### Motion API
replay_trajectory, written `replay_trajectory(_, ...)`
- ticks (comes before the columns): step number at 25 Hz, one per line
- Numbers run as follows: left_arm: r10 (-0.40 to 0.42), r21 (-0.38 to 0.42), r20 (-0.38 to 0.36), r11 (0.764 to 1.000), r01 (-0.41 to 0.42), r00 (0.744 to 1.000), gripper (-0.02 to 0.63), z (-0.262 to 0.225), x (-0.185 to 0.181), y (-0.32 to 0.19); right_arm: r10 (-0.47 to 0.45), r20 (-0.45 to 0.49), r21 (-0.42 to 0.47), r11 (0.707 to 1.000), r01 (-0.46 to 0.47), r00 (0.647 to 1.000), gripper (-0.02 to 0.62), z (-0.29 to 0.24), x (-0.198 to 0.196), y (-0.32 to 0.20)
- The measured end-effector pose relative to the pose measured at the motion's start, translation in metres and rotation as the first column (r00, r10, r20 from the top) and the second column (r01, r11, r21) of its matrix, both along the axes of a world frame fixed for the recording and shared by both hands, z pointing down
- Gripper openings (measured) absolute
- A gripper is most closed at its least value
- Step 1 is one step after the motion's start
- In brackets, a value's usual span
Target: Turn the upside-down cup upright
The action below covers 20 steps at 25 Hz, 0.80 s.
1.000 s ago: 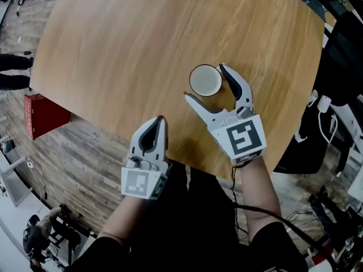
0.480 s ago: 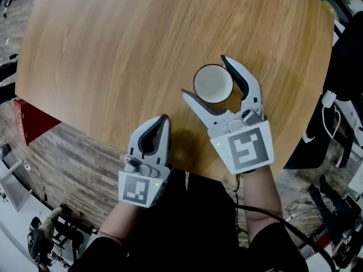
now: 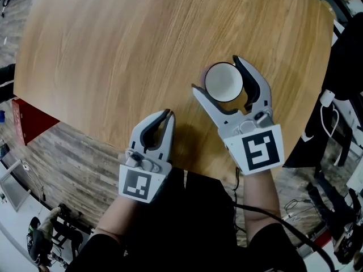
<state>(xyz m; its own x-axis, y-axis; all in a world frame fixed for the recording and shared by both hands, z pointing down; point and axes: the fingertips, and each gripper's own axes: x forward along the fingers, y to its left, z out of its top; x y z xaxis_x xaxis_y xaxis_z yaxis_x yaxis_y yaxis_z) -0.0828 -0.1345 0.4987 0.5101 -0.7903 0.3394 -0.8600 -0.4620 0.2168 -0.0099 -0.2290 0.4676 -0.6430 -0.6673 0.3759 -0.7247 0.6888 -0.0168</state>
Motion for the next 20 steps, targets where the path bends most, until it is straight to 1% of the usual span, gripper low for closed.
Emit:
replay_trajectory(2, 0.031, 0.022, 0.021, 0.999, -0.032, 0.999, 0.019, -0.003, 0.005, -0.001, 0.009, 0.009, 0.0, 1.0, -0.009, 1.0, 0.356, -0.006, 0.005, 0.0)
replay_trajectory(4, 0.067, 0.037, 0.043, 0.997, -0.069, 0.997, 0.067, -0.005, 0.011, -0.001, 0.013, 0.018, 0.003, 1.0, -0.013, 1.0, 0.356, -0.012, 0.008, 0.0)
replay_trajectory(6, 0.089, 0.046, 0.048, 0.995, -0.091, 0.995, 0.095, -0.008, 0.018, -0.004, 0.018, 0.021, 0.012, 1.0, -0.019, 1.0, 0.356, -0.019, 0.011, 0.0)
replay_trajectory(10, 0.111, 0.069, 0.061, 0.991, -0.115, 0.992, 0.1, -0.015, 0.03, -0.014, 0.025, 0.02, 0.02, 0.999, -0.026, 0.999, 0.356, -0.029, 0.018, 0.003)
replay_trajectory(13, 0.148, 0.108, 0.092, 0.982, -0.158, 0.985, 0.117, -0.021, 0.043, -0.027, 0.037, 0.018, 0.026, 0.999, -0.037, 0.999, 0.356, -0.038, 0.024, 0.004)
replay_trajectory(15, 0.184, 0.151, 0.119, 0.968, -0.201, 0.976, 0.149, -0.026, 0.053, -0.036, 0.046, 0.024, 0.034, 0.998, -0.047, 0.999, 0.356, -0.046, 0.027, 0.003)
replay_trajectory(16, 0.204, 0.18, 0.14, 0.957, -0.228, 0.969, 0.168, -0.028, 0.06, -0.041, 0.05, 0.031, 0.038, 0.998, -0.051, 0.998, 0.356, -0.051, 0.029, 0.002)
replay_trajectory(18, 0.246, 0.239, 0.185, 0.928, -0.287, 0.951, 0.218, -0.032, 0.073, -0.049, 0.055, 0.051, 0.05, 0.997, -0.057, 0.997, 0.356, -0.061, 0.032, -0.001)
replay_trajectory(20, 0.29, 0.267, 0.209, 0.902, -0.34, 0.934, 0.268, -0.031, 0.086, -0.057, 0.052, 0.067, 0.07, 0.996, -0.056, 0.996, 0.356, -0.072, 0.034, -0.004)
